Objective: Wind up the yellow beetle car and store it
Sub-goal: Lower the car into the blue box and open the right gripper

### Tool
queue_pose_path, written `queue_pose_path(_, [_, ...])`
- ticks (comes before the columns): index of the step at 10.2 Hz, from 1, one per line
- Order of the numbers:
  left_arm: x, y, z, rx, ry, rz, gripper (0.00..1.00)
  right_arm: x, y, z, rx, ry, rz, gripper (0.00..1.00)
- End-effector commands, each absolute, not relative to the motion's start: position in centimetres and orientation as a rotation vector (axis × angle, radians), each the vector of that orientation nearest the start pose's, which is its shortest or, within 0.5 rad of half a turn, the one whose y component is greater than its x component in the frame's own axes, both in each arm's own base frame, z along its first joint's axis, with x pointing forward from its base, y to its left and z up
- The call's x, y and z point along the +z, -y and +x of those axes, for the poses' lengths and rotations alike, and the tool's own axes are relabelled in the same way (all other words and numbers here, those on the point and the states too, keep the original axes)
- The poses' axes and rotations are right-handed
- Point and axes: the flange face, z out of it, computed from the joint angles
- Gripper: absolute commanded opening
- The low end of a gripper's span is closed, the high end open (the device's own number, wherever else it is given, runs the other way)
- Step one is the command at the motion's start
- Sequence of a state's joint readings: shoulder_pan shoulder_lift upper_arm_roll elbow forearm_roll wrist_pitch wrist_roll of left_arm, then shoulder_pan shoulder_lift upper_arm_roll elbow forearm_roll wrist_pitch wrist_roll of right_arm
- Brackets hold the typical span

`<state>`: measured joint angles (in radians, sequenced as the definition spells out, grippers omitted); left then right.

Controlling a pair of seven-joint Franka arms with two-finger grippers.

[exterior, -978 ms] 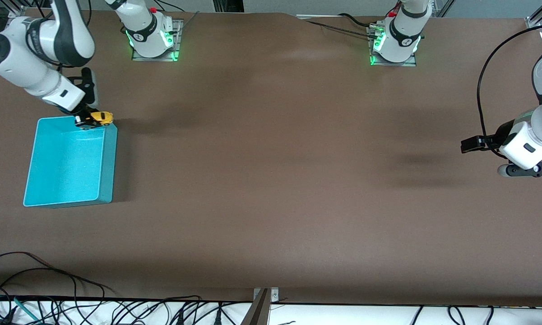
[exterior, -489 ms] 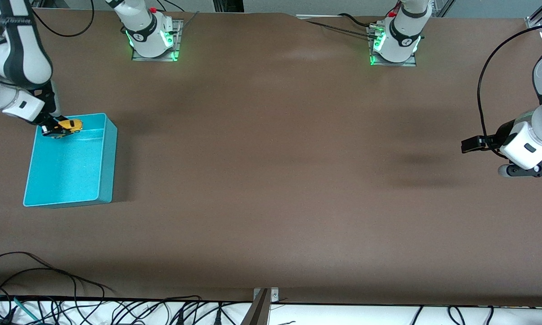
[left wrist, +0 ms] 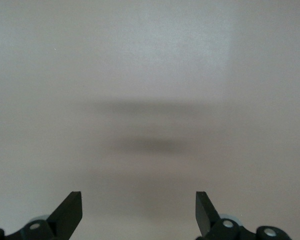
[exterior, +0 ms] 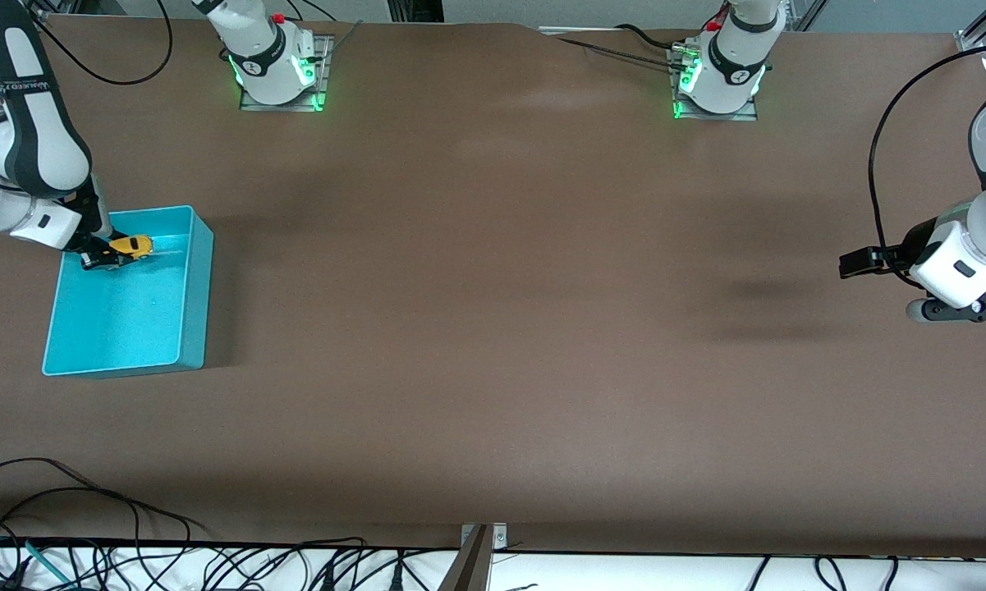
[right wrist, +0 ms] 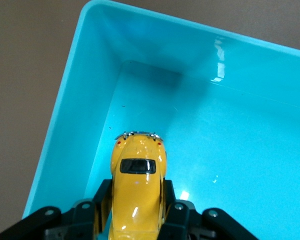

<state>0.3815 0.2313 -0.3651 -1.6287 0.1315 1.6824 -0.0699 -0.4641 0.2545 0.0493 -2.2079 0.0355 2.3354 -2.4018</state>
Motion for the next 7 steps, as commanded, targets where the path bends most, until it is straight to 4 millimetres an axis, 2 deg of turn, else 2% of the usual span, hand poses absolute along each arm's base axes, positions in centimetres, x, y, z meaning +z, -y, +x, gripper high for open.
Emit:
queue_pose_path(1, [48.5, -4.2, 61.0, 0.256, 0.072, -3.104, 1.00, 24.0, 21.9, 51.0, 0.052, -2.725, 1.850, 0.20])
queue_pose_path(3, [48.5, -4.1, 61.1, 0.256, 0.069, -3.104, 1.00, 21.3, 22.1, 51.1, 0.065, -2.730, 1.881, 0.20])
queue_pose_path(5, [48.5, -4.1, 61.0, 0.258, 0.069, -3.103, 1.00, 19.3, 22.4, 52.5, 0.074, -2.740, 1.889, 0.20])
queue_pose_path(7, [48.4, -4.1, 61.0, 0.261, 0.069, -3.103, 1.00, 19.0, 22.5, 52.7, 0.078, -2.736, 1.898, 0.21])
